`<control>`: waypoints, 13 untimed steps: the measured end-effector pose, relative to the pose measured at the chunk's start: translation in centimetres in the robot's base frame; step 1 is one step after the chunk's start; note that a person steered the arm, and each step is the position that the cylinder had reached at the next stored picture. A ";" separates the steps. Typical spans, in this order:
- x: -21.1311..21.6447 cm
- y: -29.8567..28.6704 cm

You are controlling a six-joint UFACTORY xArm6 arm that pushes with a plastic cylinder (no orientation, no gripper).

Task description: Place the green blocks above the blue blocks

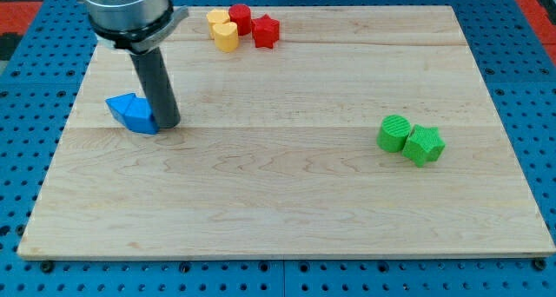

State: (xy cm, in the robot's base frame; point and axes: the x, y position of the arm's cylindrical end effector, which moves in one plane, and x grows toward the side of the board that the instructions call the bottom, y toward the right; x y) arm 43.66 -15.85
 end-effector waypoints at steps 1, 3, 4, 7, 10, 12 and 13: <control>0.0 -2.4; -6.0 11.5; -9.3 24.3; 6.1 46.2; 3.2 34.4; 0.0 29.2; 1.2 26.2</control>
State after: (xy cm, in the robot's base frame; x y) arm 44.85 10.34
